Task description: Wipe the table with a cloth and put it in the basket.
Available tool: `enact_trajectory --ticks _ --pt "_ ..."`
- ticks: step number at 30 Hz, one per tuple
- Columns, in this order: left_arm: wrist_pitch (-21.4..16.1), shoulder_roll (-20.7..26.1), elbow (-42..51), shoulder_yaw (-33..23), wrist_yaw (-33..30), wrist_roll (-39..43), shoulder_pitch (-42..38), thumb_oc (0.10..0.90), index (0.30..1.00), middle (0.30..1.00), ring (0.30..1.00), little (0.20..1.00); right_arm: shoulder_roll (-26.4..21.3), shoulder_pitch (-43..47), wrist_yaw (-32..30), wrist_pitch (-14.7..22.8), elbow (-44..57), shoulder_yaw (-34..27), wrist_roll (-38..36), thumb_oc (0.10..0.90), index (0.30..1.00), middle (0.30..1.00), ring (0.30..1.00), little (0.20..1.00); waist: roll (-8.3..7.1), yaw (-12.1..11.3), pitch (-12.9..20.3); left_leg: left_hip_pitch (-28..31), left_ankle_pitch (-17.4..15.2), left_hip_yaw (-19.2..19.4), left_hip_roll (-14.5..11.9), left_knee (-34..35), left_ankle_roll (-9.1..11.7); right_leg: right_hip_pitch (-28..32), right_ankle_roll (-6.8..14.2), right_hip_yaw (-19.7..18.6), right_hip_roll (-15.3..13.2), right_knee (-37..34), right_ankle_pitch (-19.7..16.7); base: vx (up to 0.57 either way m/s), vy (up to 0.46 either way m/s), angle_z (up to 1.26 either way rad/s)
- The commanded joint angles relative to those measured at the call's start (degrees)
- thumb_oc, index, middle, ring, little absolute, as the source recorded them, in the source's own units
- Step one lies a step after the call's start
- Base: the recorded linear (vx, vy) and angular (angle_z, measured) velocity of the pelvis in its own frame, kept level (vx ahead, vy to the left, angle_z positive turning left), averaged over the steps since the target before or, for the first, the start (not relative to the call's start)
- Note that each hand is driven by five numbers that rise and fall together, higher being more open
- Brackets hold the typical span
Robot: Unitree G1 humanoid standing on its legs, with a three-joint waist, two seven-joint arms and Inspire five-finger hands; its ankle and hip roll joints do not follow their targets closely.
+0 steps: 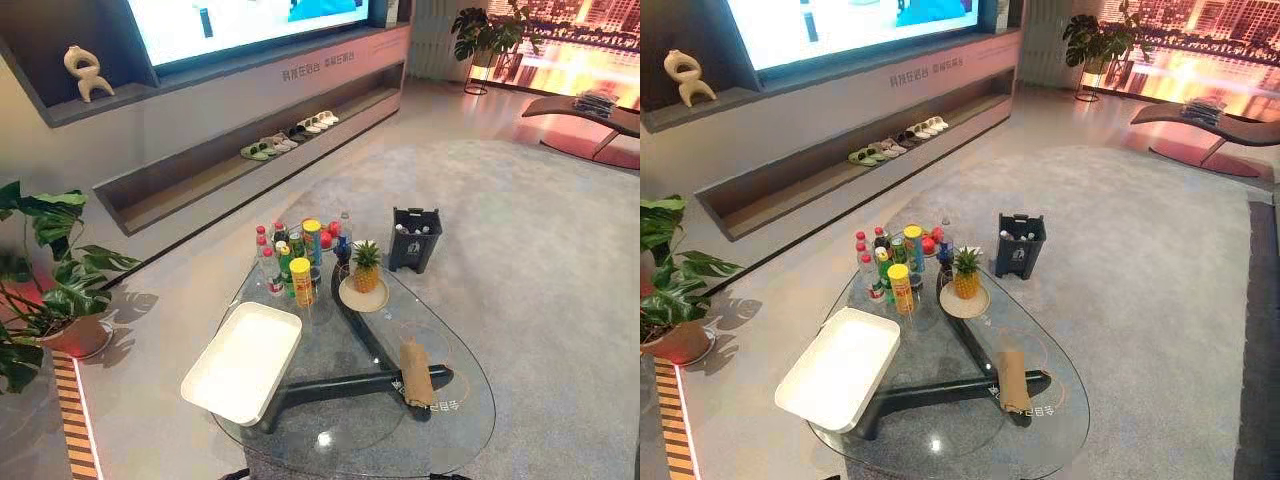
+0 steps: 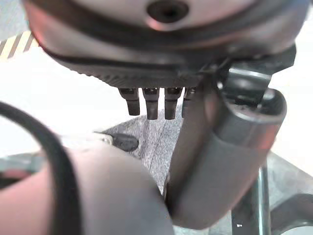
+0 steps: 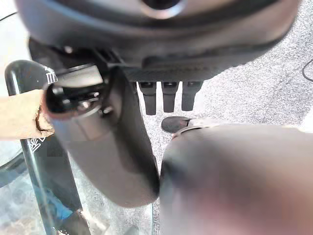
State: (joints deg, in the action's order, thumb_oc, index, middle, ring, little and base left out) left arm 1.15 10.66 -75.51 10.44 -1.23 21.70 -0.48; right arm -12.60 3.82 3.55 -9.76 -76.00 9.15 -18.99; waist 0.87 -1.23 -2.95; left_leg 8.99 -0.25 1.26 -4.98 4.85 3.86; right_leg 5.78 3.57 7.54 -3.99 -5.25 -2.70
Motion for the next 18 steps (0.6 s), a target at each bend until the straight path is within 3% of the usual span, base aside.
enact_trajectory --ticks 1,18 --pt "2.4 -1.4 -4.9 0.4 2.8 1.7 -3.2 0.8 0.9 0.9 0.9 0.9 2.0 0.5 -0.8 -0.9 -5.2 2.9 2.9 0.8 0.9 0.9 0.9 0.9 -1.89 0.5 -1.3 -1.7 0.1 1.0 3.1 0.2 -2.2 1.8 0.2 -0.3 -0.8 0.7 1.3 0.34 0.018 -0.19" --pt "1.7 -1.7 -6.0 -0.1 2.1 1.3 -3.5 0.8 0.9 0.9 0.9 0.9 2.2 0.3 -0.5 -1.1 -5.3 3.0 2.8 0.8 0.9 0.9 0.9 0.9 -2.11 0.8 -0.9 -1.5 0.0 1.3 3.0 0.2 -2.3 2.0 0.2 -0.6 -0.7 0.5 1.1 0.0 0.0 0.0"
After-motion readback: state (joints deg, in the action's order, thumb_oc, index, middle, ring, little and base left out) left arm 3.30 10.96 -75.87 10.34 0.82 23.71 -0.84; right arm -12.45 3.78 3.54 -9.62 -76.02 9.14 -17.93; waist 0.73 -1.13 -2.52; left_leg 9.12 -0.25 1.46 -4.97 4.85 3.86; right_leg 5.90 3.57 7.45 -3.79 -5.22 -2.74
